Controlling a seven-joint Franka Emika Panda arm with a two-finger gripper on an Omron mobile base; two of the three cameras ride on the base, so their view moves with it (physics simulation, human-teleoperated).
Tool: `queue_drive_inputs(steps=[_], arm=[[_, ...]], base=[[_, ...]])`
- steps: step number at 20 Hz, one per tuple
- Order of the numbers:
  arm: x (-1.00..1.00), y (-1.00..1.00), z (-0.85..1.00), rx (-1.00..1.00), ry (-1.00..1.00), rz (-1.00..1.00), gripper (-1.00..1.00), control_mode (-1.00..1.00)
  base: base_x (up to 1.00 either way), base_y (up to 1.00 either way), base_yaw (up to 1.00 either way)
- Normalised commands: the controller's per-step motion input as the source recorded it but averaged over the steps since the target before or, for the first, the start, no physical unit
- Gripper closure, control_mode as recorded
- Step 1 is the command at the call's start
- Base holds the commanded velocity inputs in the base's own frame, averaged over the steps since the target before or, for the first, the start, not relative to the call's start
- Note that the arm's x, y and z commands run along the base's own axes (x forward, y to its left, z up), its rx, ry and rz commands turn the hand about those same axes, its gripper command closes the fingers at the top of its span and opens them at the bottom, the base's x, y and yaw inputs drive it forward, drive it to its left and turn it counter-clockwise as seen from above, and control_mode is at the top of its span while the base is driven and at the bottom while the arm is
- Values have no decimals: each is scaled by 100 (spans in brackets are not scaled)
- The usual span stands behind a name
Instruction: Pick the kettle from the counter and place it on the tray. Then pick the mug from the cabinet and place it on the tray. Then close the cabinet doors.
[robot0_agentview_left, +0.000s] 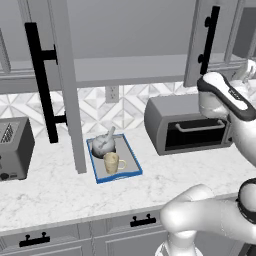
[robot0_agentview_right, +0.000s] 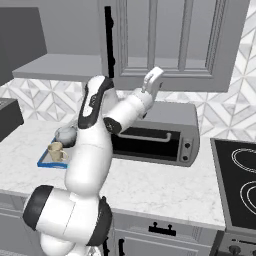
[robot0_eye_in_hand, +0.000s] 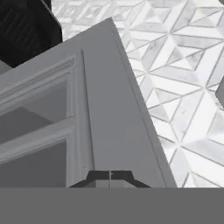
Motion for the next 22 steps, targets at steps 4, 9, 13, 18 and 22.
queue_drive_inputs(steps=[4,9,13,18,22], arm=[[93,-9,21,-24,33,28,100,-100],[68,-26,25,-18,23,38,100,-100],[34,-34,58,-16,18,40,100,-100],[-37,-19,53,-25,17,33,100,-100],[-100,-11,75,-29,8,22,100,-100]], base=[[0,0,0],[0,0,0],[0,0,0],[0,0,0],[0,0,0]])
